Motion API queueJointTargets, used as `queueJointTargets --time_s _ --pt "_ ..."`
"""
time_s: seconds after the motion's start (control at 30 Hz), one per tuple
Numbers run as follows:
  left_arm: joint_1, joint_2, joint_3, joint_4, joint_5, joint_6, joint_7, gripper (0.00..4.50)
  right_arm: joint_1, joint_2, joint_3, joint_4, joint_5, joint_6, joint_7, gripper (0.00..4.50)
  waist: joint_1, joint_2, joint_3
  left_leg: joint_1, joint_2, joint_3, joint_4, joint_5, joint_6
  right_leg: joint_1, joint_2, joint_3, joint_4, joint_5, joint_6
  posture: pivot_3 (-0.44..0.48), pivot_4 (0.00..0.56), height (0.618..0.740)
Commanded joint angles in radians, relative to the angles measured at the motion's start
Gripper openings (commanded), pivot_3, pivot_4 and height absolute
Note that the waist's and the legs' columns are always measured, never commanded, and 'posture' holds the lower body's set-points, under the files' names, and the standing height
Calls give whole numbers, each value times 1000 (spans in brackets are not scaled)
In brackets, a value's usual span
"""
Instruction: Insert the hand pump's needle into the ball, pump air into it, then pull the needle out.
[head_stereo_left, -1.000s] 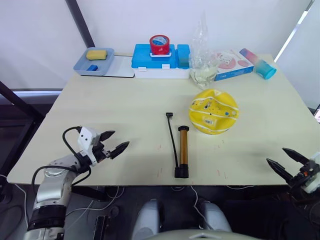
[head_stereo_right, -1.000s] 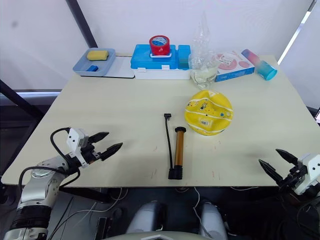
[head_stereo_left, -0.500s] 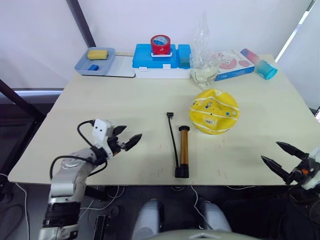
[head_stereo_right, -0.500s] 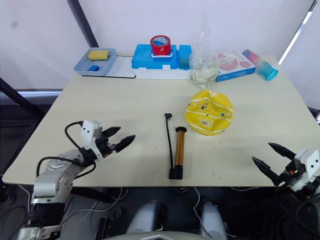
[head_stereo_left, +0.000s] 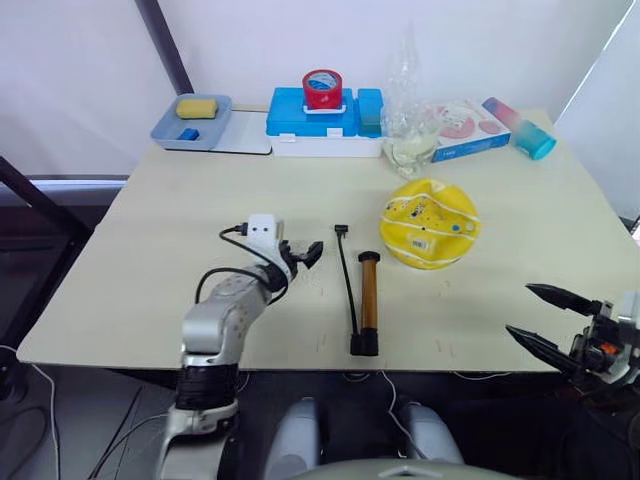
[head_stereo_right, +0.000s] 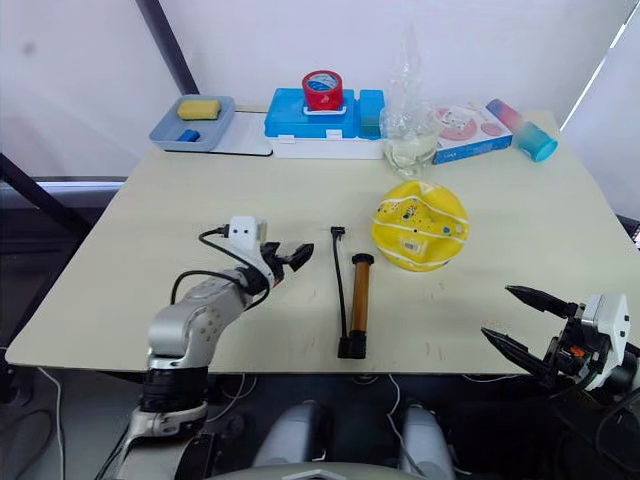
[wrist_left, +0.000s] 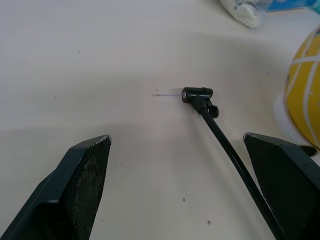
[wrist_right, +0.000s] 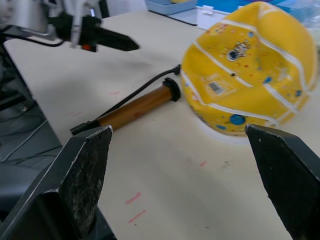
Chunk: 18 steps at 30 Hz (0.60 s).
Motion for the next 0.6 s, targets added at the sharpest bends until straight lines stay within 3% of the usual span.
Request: queueJointTargets --time_s 0.03,0.6 --pt "-41 -27 -24 22 34 10 40 4500 -1 -6 -12 -30 9 -8 10 4450 0 0 0 0 0 0 0 0 0 0 0 0 0 0 0 0 150 729" --pt "-173 -129 -163 252 190 31 91 4500 -49 2 -4 -28 8 -16 20 4450 0 0 0 -1 0 0 0 0 0 0 0 0 -1 0 0 0 150 729"
